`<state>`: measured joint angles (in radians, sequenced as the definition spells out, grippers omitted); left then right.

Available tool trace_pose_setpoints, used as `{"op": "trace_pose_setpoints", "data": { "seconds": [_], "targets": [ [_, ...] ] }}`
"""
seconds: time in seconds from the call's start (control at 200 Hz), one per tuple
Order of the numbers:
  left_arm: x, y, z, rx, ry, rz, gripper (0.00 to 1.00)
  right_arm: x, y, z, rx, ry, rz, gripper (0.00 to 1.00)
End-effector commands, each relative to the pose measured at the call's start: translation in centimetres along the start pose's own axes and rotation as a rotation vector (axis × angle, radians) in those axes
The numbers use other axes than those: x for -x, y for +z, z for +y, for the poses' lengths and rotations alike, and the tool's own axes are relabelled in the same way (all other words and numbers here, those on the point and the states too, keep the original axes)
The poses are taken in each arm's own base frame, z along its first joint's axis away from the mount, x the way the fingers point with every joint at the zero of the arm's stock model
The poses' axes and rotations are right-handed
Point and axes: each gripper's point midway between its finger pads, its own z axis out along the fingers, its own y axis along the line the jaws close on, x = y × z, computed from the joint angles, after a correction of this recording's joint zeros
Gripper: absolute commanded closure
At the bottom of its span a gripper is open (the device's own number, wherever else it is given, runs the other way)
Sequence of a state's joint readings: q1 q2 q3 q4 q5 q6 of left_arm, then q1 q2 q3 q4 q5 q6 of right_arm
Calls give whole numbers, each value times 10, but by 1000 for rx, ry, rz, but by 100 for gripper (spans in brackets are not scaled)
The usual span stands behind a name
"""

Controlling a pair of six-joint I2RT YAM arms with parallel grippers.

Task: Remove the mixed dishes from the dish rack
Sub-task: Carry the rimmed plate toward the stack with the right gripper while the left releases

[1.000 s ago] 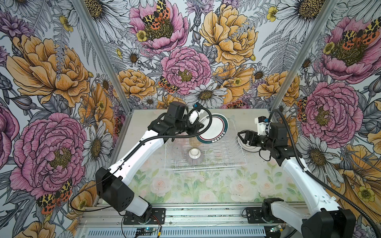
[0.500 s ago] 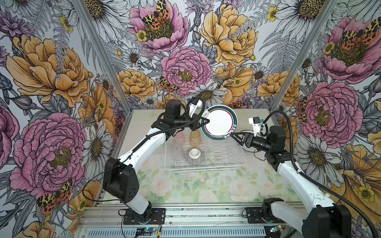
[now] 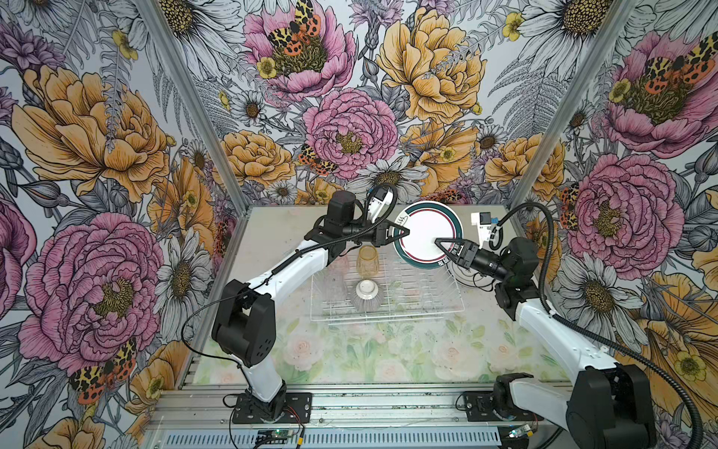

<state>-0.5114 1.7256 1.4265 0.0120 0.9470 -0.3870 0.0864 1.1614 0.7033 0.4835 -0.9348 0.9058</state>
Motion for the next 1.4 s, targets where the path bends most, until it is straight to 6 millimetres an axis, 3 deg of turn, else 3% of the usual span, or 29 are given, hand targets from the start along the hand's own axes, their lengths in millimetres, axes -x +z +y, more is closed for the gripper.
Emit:
{"op": "trace_pose_setpoints", "data": {
  "seconds": [0.0,0.12,0.28,0.47,0.59,0.716,0.931,1.156,1.391],
  "targets": [
    [17,3,-17,-74,53,-33,92,8,2,7,22,-34,-31,76],
    [15,7,-15,-82,44,-28,92,10,2,5,15,-30,-40,100],
    [13,9,-14,-85,42,-25,89,14,3,6,12,-33,-53,100],
    [1,3,-2,14,65,-6,53,25,2,3,-38,-26,-74,100],
    [-12,-9,9,150,100,55,40,36,-4,-8,-98,-26,-99,100],
    [-23,-32,21,300,132,86,37,53,-20,-29,-185,1,-142,100],
    [-38,-81,42,512,142,64,36,76,-65,-70,-352,50,-239,100],
    [-38,-122,45,657,167,23,33,66,-108,-123,-583,128,-272,100],
    [-38,-132,44,692,198,15,32,46,-131,-169,-724,223,-263,100]
  ]
}}
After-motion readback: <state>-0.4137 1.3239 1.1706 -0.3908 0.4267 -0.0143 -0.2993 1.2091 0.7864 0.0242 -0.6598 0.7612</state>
